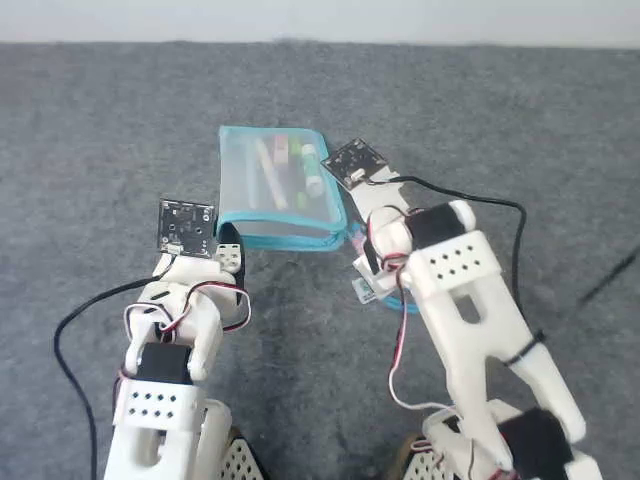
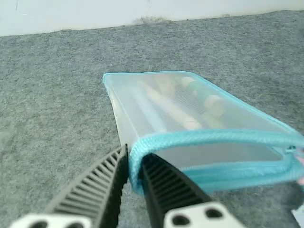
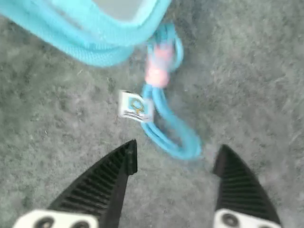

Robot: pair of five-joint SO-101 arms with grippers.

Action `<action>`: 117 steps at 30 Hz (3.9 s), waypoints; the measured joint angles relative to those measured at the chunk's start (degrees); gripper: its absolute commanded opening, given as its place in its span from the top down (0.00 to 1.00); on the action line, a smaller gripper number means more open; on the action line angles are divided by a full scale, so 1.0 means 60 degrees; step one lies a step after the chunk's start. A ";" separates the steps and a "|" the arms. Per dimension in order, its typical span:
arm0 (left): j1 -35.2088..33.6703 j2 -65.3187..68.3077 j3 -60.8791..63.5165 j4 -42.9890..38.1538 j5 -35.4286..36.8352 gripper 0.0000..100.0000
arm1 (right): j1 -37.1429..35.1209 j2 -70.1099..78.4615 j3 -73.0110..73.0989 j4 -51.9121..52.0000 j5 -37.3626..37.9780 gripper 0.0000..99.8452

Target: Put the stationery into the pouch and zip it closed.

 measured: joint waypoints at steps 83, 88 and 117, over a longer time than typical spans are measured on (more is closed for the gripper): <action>0.0864 0.4938 -0.1172 -0.1201 0.0249 0.99 | -0.3590 -0.6095 0.2813 -0.0132 0.2007 0.72; 0.0835 0.4938 -0.1553 -0.0615 0.0249 0.99 | -0.2520 -0.6095 0.4440 -0.0703 0.3707 0.68; 0.0835 0.4938 -0.2755 0.1773 0.0103 0.99 | -0.1700 -0.3033 0.5231 -0.5832 0.4205 0.83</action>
